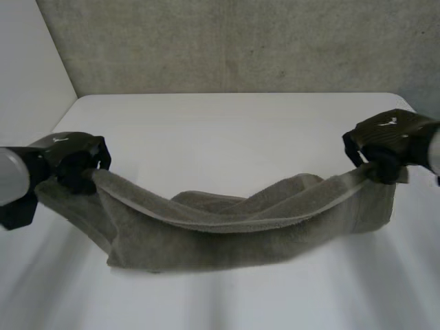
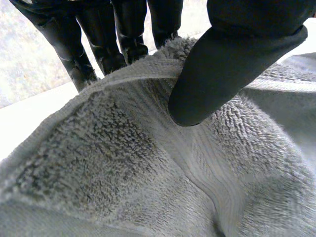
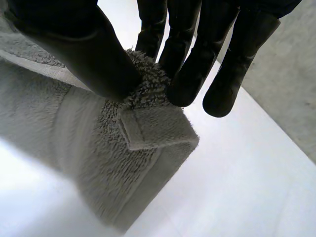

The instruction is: Fold the towel.

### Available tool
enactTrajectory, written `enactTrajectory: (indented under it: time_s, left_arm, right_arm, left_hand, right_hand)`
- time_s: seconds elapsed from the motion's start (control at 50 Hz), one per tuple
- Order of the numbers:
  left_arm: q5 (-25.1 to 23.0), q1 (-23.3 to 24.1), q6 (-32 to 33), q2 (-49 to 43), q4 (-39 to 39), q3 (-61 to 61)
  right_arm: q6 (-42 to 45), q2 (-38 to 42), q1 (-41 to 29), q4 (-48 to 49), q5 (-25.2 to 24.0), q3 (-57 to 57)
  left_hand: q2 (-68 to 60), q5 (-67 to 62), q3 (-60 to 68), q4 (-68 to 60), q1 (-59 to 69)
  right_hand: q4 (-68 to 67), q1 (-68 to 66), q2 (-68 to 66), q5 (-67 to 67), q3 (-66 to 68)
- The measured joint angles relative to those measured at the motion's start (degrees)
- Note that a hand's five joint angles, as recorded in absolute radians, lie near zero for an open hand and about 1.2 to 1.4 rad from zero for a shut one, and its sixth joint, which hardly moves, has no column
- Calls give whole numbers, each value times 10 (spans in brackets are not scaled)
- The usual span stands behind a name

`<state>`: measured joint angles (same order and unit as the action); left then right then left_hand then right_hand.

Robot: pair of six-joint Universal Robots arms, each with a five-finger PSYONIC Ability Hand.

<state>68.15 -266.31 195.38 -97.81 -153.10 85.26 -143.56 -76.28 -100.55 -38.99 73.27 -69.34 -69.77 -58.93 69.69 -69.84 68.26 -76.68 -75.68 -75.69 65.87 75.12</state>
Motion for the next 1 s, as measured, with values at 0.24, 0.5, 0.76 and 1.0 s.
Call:
enactTrajectory:
  time_s: [0.24,0.5,0.76,1.0]
  left_arm:
    - [145,68,-77,-207,-130,-349]
    - [175,75,-232,-162,-255,-422]
    - [166,69,-227,-140,-272,-130]
    - [166,70,-115,-206,-372,45]
  right_arm:
    - [-106,218,-62,168,84,335]
    - [-237,174,-63,316,96,368]
    - [-156,166,-56,304,11,155]
    - [-52,219,-55,311,15,-9]
  left_hand:
    - [0,0,0,0,2]
    - [0,-1,0,0,3]
    - [0,-2,1,0,3]
    - [0,-2,1,0,3]
  right_hand:
    - [0,0,0,0,0]
    - [0,0,0,0,0]
    - [0,0,0,0,0]
    - [0,0,0,0,0]
